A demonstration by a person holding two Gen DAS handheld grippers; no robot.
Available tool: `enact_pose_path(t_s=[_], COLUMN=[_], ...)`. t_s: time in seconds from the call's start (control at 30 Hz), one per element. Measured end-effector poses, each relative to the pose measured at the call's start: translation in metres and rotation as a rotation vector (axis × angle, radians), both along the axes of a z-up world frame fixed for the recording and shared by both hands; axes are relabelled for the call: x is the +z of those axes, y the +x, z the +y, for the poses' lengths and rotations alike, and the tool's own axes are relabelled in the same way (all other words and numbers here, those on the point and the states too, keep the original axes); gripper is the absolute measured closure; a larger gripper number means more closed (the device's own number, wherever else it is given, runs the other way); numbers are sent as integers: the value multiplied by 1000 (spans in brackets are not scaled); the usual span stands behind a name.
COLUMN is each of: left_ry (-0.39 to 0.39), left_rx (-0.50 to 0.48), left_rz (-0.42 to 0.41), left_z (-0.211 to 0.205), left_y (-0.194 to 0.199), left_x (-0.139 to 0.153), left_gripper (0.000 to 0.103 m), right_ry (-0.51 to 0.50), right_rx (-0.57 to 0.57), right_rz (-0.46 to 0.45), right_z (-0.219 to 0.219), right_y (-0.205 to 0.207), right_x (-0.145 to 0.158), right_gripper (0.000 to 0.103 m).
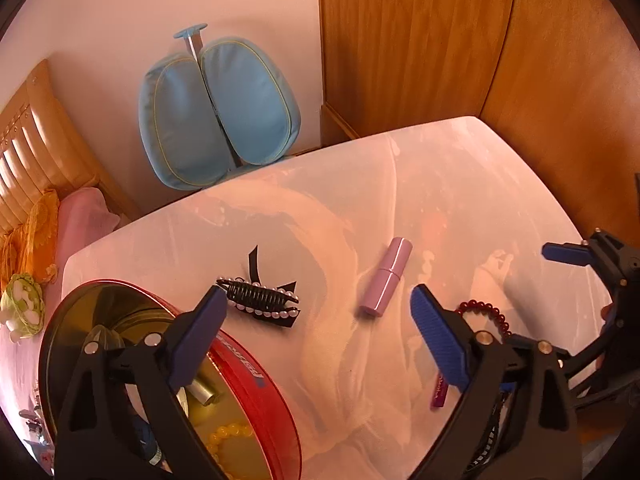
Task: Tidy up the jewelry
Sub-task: 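Move the right gripper to the pink lipstick tube and grasp it, then carry the pink tube into the tin and open the right gripper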
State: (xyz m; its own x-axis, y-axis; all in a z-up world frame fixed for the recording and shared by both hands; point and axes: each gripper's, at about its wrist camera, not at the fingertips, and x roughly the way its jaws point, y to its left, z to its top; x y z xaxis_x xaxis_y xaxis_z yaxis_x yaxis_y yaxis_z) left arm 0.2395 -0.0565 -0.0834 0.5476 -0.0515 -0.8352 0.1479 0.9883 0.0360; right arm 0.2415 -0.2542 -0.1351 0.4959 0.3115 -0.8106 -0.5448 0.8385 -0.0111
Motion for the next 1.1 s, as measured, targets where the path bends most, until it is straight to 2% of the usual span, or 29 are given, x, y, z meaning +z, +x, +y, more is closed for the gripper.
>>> enact_pose_path(t_s=[0.13,0.27,0.47,0.63,0.67,0.77,0.97,1.1], left_ry=[3,-11,-26,-37,-38,-35,-46,-42], left_rx=[15,14,5,23,25,27,12,7], left_rz=[-32,-27,-17,-16,-18,-26,-41,-31], left_z=[13,23,37,50,52,55,44,29], left_y=[-9,-19,-30,-32,-32,-32,-39,-56], left_x=[8,8,2,2,2,5,15,22], left_gripper=[8,8,8,8,8,8,8,8], right_ry=[9,-12,-119,-134,-122,-101,-25,18], right_rx=[42,87,160,206,205,179,120,98], right_rz=[-3,-8,-36,-47,-50,-24,-70,-106], right_z=[28,58,94,107,107,101,71,44], right_y=[19,38,55,61,61,61,34,1], right_x=[-5,-14,-35,-44,-43,-37,2,27], right_gripper=[4,4,4,5,27,27,27,27])
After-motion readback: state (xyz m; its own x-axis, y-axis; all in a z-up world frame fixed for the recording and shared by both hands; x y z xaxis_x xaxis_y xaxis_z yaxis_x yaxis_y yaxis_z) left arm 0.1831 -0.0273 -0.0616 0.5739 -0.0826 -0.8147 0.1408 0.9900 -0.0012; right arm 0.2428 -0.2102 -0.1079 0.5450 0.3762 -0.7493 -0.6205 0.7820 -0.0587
